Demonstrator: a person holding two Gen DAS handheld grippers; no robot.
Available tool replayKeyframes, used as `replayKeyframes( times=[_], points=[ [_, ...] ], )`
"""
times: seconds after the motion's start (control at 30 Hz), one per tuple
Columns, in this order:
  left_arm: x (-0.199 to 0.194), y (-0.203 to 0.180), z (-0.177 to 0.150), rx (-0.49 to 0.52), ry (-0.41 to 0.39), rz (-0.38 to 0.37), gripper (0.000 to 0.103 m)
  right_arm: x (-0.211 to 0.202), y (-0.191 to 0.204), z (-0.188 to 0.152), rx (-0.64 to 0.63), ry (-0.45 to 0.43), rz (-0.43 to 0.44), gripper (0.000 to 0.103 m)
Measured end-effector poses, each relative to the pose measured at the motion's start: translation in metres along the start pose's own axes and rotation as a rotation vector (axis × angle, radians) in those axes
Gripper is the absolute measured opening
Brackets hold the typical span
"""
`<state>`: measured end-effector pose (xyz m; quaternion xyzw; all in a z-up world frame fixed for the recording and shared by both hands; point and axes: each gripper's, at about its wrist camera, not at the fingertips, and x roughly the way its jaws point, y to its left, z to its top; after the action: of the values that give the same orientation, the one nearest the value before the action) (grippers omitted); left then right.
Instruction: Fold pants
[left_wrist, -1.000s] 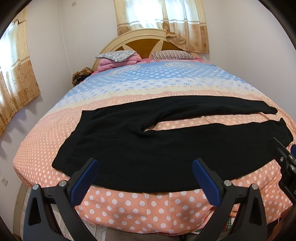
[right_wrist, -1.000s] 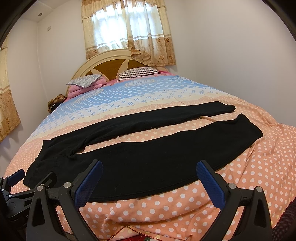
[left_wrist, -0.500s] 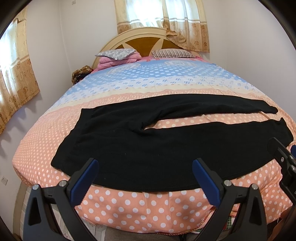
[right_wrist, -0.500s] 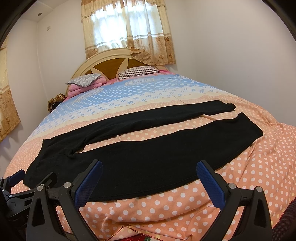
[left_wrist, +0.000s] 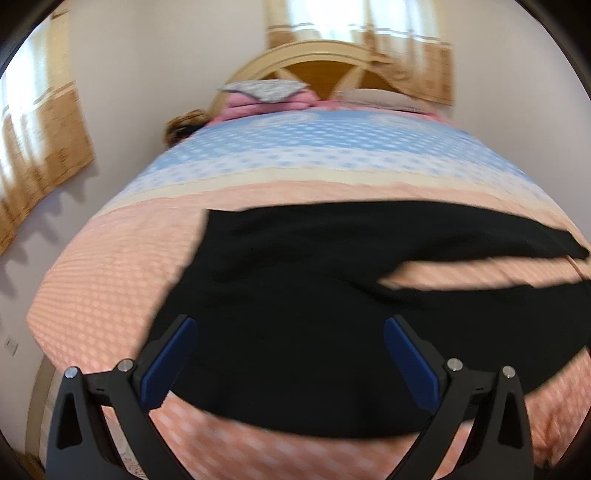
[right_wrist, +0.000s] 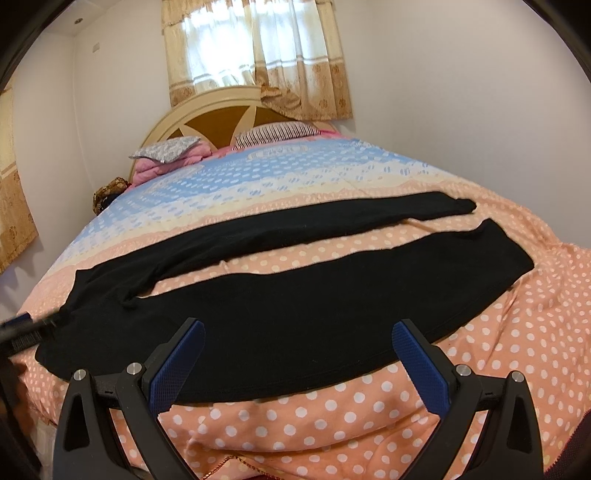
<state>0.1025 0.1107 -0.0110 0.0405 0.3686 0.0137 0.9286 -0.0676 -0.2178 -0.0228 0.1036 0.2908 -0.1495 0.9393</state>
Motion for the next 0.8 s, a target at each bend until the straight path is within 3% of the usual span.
replayKeyframes(
  times=[0.13, 0.2, 0.23, 0.37, 0.47, 0.63, 0.8],
  points=[
    [0.048, 0.051, 0.034, -0.037, 0.028, 0.027, 0.103, 0.016, -0.004, 0.010, 0.033, 0.032, 0.013, 0.102],
    [0.074, 0.069, 0.050, -0.046, 0.047, 0.010, 0.093, 0.025, -0.001, 0.015, 0.032, 0.044, 0.021, 0.102],
    [0.083, 0.074, 0.054, -0.051, 0.061, -0.004, 0.083, 0.029, 0.001, 0.017, 0.028, 0.050, 0.023, 0.102],
    [0.140, 0.094, 0.080, -0.110, 0.145, -0.129, 0.056, 0.049, 0.012, 0.022, -0.005, 0.085, 0.027, 0.102],
    [0.166, 0.091, 0.084, -0.116, 0.204, -0.164, 0.054, 0.064, 0.022, 0.025, -0.034, 0.118, 0.027, 0.102],
    [0.201, 0.082, 0.090, -0.062, 0.263, -0.114, 0.053, 0.082, 0.032, 0.036, -0.079, 0.147, 0.033, 0.102],
    [0.209, 0.090, 0.090, -0.126, 0.260, -0.177, 0.036, 0.103, 0.033, 0.071, -0.154, 0.145, 0.113, 0.102]
  ],
)
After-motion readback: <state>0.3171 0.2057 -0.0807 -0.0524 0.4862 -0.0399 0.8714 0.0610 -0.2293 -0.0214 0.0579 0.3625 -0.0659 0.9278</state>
